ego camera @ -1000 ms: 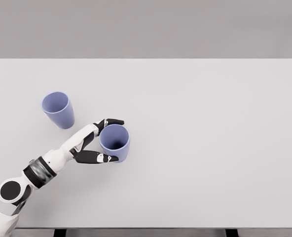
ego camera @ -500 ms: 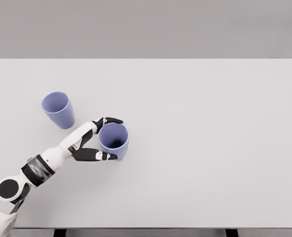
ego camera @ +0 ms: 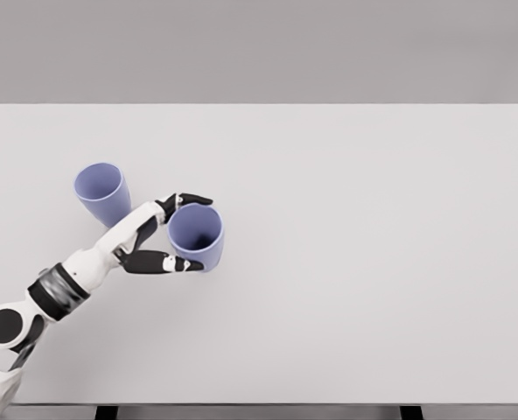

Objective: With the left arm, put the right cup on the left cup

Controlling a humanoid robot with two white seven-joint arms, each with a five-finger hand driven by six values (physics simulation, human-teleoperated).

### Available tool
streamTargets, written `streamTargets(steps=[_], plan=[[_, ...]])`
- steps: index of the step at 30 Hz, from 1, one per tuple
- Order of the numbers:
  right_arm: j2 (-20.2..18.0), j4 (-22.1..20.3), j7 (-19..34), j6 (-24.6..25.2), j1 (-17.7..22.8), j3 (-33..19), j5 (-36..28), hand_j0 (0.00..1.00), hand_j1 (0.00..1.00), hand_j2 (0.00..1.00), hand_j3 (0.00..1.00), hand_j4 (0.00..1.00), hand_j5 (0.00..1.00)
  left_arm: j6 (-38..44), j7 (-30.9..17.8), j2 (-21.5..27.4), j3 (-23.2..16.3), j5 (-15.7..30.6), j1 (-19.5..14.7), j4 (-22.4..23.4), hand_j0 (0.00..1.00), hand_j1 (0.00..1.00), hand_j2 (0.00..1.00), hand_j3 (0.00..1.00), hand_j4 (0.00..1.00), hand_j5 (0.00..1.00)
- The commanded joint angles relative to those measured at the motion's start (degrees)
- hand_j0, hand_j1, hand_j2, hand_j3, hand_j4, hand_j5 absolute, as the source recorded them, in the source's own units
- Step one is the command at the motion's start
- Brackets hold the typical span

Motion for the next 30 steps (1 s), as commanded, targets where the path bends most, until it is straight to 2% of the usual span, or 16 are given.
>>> streamTargets(steps=[1, 13, 19, 30], plan=[[0.0, 0.0, 0.01, 0.0, 0.0, 0.0, -0.01, 1.0, 1.0, 1.0, 1.0, 1.0, 1.0, 0.1, 0.01, 0.59, 0.36, 0.96, -0.26, -0.24, 0.76, 0.76, 0.76, 0.76, 0.76, 0.76], [0.0, 0.0, 0.01, 0.0, 0.0, 0.0, -0.01, 1.0, 1.0, 1.0, 1.0, 1.0, 1.0, 1.68, 0.01, 3.23, 0.45, 4.83, -3.6, -0.24, 0.75, 0.75, 0.75, 0.75, 0.75, 0.75], [0.0, 0.0, 0.01, 0.0, 0.0, 0.0, -0.01, 1.0, 1.0, 1.0, 1.0, 1.0, 1.0, 1.77, 0.01, 4.46, 1.94, 7.37, -4.4, -1.03, 0.75, 0.75, 0.75, 0.75, 0.75, 0.75], [0.0, 0.0, 0.01, 0.0, 0.0, 0.0, -0.01, 1.0, 1.0, 1.0, 1.0, 1.0, 1.0, 4.49, -0.08, 6.92, 2.82, 11.5, -8.0, -0.85, 0.75, 0.75, 0.75, 0.75, 0.75, 0.75]])
